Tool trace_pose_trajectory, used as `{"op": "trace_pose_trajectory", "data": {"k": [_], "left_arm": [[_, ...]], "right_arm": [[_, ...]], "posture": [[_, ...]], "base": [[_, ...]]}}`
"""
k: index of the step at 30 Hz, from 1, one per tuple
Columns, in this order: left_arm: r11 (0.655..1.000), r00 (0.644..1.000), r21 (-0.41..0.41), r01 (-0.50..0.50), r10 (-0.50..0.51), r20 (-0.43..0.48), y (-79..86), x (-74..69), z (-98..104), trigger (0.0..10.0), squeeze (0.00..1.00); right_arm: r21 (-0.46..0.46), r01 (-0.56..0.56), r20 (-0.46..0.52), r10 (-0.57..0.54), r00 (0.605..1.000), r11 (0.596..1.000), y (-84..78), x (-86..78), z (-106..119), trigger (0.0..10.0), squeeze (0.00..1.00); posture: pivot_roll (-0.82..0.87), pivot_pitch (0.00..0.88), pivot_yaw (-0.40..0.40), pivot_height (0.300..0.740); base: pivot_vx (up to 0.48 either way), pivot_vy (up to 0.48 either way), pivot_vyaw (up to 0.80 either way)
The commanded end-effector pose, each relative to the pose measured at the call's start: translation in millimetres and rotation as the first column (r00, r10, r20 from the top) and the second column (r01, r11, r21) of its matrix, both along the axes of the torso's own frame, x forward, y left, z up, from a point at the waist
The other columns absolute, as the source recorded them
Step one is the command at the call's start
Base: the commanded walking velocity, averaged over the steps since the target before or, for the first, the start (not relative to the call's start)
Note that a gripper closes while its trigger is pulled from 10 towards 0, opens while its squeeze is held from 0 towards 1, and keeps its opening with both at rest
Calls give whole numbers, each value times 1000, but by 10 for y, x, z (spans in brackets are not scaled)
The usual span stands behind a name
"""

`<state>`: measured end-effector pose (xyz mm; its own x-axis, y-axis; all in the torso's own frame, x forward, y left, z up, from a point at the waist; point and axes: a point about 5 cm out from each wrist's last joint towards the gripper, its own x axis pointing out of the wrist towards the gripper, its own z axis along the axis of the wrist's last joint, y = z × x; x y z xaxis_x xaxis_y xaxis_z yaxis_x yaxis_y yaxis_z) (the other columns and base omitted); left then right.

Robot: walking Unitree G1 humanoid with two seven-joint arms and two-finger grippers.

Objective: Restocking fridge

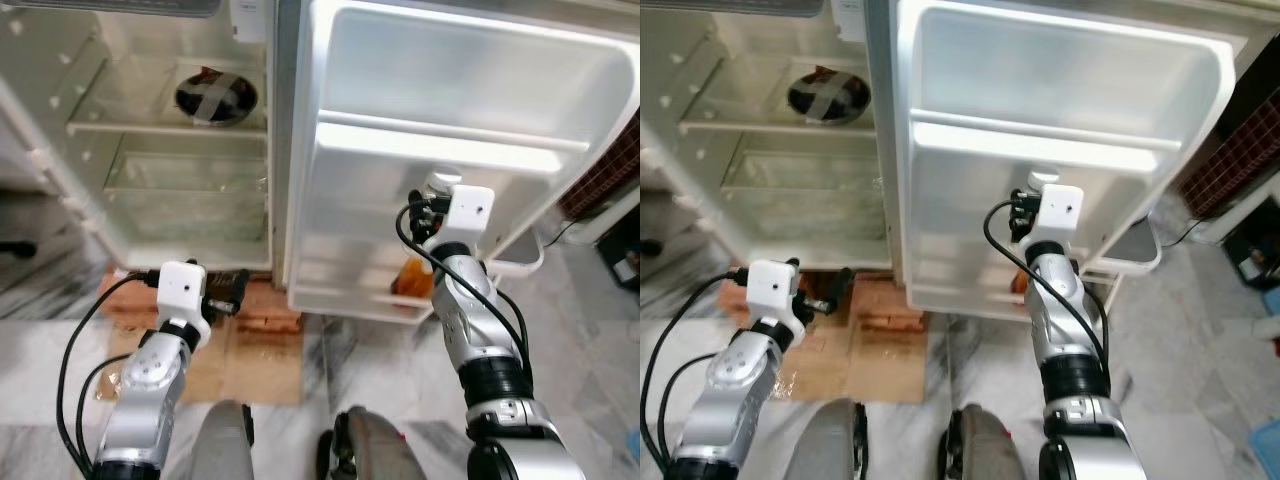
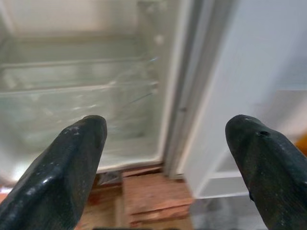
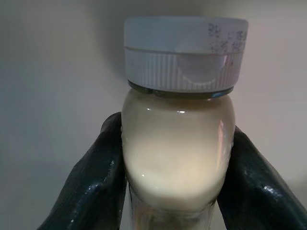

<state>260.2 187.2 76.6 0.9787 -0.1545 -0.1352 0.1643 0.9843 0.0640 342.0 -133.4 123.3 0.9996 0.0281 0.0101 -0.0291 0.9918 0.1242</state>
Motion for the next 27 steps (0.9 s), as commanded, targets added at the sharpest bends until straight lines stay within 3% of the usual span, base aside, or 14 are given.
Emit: {"op": "trace_pose_trajectory", "data": {"k": [1, 11, 27], "left_arm": [[1000, 1000, -10, 13, -13, -9, -46, -18, -19, 10000, 0], [1000, 1000, -7, 2, -2, -25, -42, -29, -43, 10000, 0], [1000, 1000, 9, -1, 1, -30, -43, -44, -53, 10000, 0]], "right_arm": [[-14, 11, 24, -10, 1000, 1000, -46, 8, 48, 10000, 0], [-18, 10, 25, -9, 1000, 1000, -51, -2, 42, 10000, 0], [2, -13, 24, 13, 1000, 1000, -1, -24, 28, 10000, 0]], "posture": [[102, 182, -93, 686], [104, 182, -96, 686], [105, 183, -96, 592]], "base": [[0, 0, 0], [0, 0, 0], [0, 0, 0]]}}
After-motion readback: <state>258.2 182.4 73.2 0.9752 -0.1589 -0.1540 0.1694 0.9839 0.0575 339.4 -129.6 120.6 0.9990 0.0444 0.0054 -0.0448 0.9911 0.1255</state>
